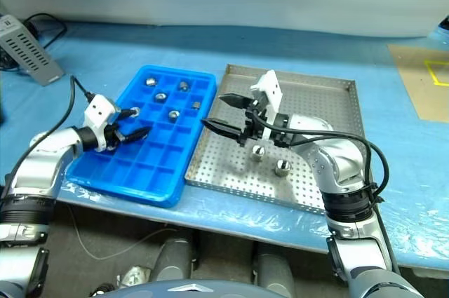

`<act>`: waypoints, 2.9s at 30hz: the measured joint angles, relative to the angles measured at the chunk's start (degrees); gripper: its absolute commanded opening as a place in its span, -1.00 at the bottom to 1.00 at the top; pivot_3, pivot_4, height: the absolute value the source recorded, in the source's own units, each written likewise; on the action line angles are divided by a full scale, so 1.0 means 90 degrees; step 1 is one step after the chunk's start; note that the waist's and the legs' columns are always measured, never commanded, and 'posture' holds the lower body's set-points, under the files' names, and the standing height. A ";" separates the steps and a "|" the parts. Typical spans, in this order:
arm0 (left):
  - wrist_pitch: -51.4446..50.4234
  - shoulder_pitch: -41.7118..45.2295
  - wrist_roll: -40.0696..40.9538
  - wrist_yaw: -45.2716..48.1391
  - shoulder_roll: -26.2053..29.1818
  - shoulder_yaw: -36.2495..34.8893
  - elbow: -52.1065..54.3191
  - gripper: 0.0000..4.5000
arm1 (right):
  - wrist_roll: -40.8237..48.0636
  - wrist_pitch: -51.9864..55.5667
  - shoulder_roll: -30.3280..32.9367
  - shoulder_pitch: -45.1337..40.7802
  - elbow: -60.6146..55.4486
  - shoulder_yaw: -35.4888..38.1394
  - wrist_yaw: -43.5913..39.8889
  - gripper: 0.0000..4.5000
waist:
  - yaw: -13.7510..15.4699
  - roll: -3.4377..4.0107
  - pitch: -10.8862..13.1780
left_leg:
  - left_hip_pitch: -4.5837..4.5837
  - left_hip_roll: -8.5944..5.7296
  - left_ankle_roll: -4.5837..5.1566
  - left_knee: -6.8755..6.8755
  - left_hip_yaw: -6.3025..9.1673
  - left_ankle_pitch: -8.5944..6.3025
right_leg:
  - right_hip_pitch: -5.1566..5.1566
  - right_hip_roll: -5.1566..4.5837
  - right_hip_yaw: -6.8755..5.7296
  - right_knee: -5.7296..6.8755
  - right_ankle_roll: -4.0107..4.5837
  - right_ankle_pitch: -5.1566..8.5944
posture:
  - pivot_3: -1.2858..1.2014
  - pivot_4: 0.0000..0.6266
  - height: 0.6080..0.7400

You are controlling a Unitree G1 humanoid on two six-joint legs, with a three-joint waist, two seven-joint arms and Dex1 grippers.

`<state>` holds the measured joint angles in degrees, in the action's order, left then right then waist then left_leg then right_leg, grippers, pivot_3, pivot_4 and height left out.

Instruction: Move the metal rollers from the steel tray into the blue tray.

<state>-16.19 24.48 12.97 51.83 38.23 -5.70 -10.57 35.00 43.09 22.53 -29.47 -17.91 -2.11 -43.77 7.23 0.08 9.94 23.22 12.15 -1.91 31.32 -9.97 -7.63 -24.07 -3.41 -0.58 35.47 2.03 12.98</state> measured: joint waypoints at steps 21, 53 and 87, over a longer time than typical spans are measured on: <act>0.0474 0.2427 -0.0520 0.2086 -0.1957 0.2824 -0.1620 0.69 | -0.0349 -0.0559 0.0483 0.3165 -0.0236 0.0999 0.0871 1.00 | -0.0636 0.0005 -0.0006 | -0.0007 -0.0022 0.0035 0.0021 -0.0010 -0.0017 | 0.0005 0.0003 0.0040 -0.0016 -0.0017 -0.0010 | -0.30 -0.52 1.00; 0.2394 0.3136 -0.1837 0.1613 -0.3339 0.2998 -0.4731 0.20 | -0.0354 -0.1128 0.0233 0.3849 -0.0922 0.1288 0.1411 1.00 | -0.0942 0.0005 -0.0008 | -0.0014 -0.0042 0.0152 0.0100 -0.0016 -0.0091 | 0.0092 -0.0034 0.0044 -0.0090 -0.0040 -0.0024 | -0.38 -0.52 1.00; -0.1033 -0.1200 0.0283 -0.0159 -0.0719 0.0009 0.2393 -0.21 | -0.0343 -0.0704 0.0250 0.0013 0.1067 -0.0652 -0.0920 1.00 | -0.0484 0.0018 0.0001 | -0.0003 -0.0042 0.0134 0.0048 -0.0014 -0.0080 | 0.0069 -0.0082 0.0005 -0.0084 -0.0046 -0.0017 | 0.12 -0.52 1.00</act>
<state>-25.49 13.68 15.52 50.40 31.76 -5.62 10.96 31.92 36.76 24.78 -29.35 -8.30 -7.98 -52.05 2.87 0.24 9.95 23.19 11.77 -0.71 31.76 -10.09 -8.35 -23.45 -4.15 -0.53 34.72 1.61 12.82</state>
